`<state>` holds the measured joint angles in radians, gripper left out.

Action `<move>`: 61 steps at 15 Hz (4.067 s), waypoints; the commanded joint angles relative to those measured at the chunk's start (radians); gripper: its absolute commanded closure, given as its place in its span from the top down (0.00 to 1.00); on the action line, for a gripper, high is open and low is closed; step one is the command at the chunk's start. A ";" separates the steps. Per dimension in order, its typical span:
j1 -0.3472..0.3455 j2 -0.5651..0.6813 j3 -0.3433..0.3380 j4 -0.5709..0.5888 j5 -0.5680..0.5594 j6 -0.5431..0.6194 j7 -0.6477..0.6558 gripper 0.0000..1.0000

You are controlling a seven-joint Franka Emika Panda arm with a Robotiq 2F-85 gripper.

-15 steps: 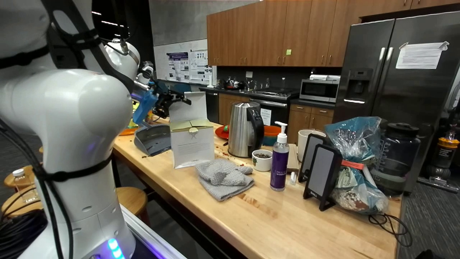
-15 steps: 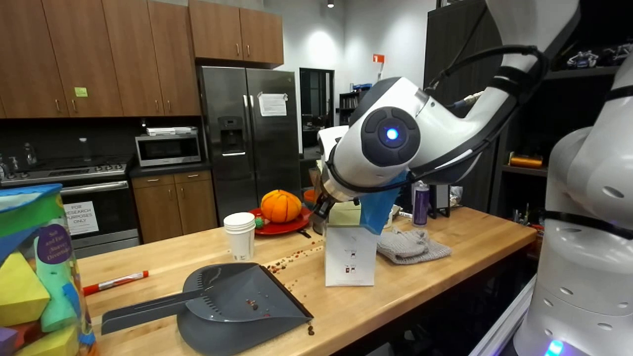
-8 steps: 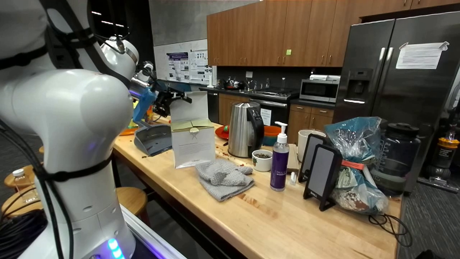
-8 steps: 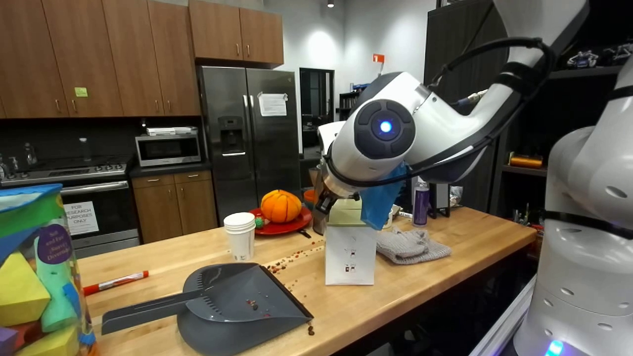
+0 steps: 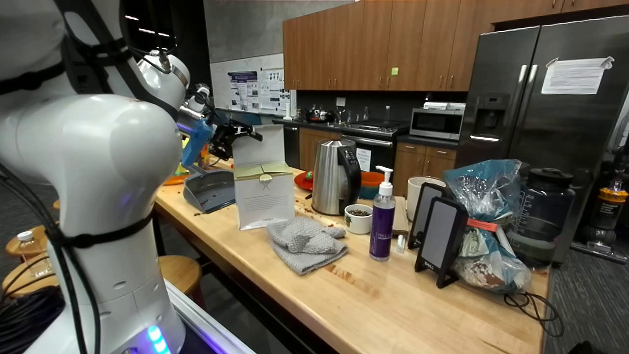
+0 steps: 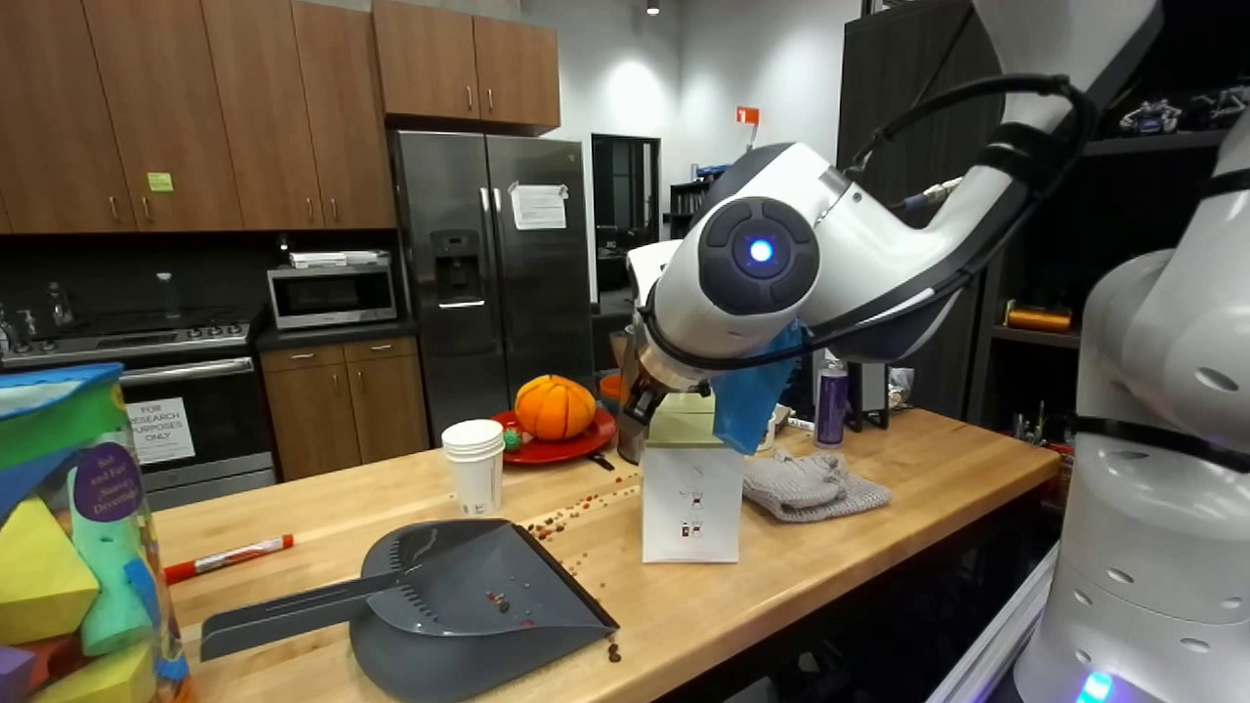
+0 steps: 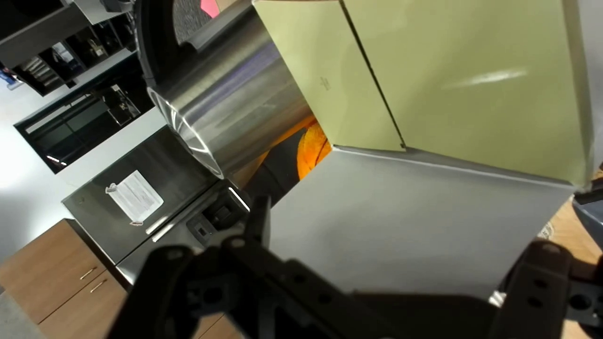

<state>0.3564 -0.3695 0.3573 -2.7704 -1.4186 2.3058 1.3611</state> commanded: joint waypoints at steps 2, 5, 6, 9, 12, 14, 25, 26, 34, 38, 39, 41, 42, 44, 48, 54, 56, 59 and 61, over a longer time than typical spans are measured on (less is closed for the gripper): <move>0.016 0.004 -0.034 0.025 0.097 -0.012 -0.131 1.00; 0.012 -0.009 -0.035 0.039 0.161 -0.018 -0.187 1.00; 0.011 -0.013 -0.035 0.044 0.179 -0.018 -0.201 1.00; 0.007 -0.016 -0.029 0.058 0.220 -0.023 -0.230 1.00; 0.006 -0.018 -0.022 0.074 0.253 -0.040 -0.241 1.00; 0.006 -0.024 -0.019 0.085 0.284 -0.054 -0.249 1.00; 0.000 -0.038 0.039 0.168 0.394 -0.187 -0.203 1.00; -0.002 -0.029 0.050 0.182 0.393 -0.218 -0.189 1.00; 0.000 -0.010 0.055 0.231 0.406 -0.339 -0.185 1.00; 0.002 -0.015 0.045 0.219 0.390 -0.310 -0.202 1.00; 0.002 -0.015 0.042 0.219 0.390 -0.310 -0.209 1.00; 0.001 -0.015 0.040 0.219 0.390 -0.310 -0.214 1.00; 0.001 -0.015 0.040 0.219 0.390 -0.310 -0.214 1.00; 0.001 -0.015 0.040 0.219 0.390 -0.310 -0.214 1.00; 0.007 -0.017 0.016 0.218 0.439 -0.283 -0.241 1.00; 0.009 -0.018 -0.044 0.226 0.764 -0.199 -0.490 1.00; -0.007 -0.025 -0.054 0.228 0.871 -0.185 -0.581 1.00; -0.038 -0.046 -0.071 0.214 0.988 -0.138 -0.707 1.00; -0.052 -0.058 -0.102 0.206 1.073 -0.094 -0.819 1.00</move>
<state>0.3283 -0.3888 0.2947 -2.5473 -0.4521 2.1586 0.6949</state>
